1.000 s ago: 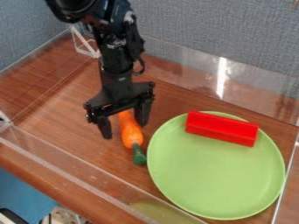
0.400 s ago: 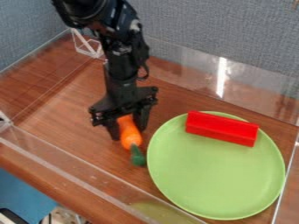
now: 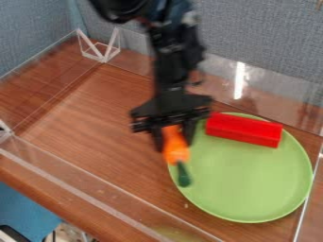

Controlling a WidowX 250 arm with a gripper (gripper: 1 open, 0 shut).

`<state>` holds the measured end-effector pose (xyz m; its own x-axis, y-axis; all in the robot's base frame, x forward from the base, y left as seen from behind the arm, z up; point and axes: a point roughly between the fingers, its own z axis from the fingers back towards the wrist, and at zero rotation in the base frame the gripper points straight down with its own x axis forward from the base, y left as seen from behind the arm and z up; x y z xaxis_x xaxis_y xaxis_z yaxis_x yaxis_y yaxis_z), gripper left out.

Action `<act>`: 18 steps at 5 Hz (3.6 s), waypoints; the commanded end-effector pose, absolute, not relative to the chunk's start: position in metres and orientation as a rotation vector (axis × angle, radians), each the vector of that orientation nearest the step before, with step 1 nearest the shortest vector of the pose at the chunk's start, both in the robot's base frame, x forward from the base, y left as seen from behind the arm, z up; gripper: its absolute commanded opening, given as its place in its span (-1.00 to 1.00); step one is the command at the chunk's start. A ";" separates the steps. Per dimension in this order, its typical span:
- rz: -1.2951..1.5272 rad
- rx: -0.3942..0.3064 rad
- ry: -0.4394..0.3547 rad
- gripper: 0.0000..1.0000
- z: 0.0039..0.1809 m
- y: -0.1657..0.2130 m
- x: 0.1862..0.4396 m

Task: Put the carrot on the green plate

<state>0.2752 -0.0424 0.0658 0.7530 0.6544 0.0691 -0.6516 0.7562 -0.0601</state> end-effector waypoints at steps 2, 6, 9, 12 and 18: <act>0.396 -0.044 -0.156 -1.00 0.065 -0.117 0.264; 0.173 0.028 -0.180 -1.00 0.057 -0.131 0.222; 0.218 0.059 -0.184 -1.00 0.072 -0.136 0.223; 0.211 0.080 -0.171 -1.00 0.082 -0.133 0.232; 0.001 0.090 -0.122 1.00 0.055 -0.118 0.215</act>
<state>0.2123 -0.1148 0.0468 0.9956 0.0014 0.0936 -0.0113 0.9944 0.1050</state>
